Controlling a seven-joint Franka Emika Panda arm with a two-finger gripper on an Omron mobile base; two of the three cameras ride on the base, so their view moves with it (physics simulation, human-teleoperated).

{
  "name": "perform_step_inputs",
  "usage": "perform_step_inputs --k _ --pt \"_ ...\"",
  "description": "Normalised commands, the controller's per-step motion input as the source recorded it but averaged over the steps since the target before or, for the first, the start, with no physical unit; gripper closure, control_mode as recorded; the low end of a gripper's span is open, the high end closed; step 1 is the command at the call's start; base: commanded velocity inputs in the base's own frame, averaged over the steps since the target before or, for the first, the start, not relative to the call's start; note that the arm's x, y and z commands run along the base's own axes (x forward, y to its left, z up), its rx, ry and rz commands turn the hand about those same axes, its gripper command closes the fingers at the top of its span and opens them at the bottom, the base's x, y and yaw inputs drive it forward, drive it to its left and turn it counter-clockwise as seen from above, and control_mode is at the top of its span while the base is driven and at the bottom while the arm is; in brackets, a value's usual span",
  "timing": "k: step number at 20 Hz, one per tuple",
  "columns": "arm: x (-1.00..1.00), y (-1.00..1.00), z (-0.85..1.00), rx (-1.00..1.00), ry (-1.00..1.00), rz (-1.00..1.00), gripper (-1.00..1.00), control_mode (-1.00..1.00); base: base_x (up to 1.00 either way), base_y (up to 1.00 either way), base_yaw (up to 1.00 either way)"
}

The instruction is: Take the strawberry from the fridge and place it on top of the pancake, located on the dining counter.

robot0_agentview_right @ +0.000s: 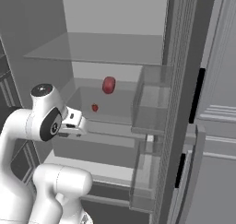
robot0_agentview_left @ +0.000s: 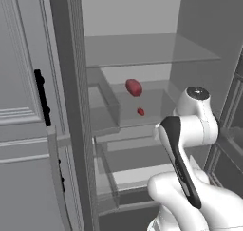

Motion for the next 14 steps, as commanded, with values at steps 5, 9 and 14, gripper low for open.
perform_step_inputs --k 5,9,14 --pt "0.00 0.00 0.00 0.00 0.00 0.00 -1.00 1.00 0.18 0.03 0.17" --pt "0.00 0.00 0.00 0.00 0.00 0.00 -1.00 1.00 0.33 -0.12 0.14" --pt "0.00 0.00 0.00 0.00 0.00 0.00 -1.00 1.00 0.17 -0.35 0.04"
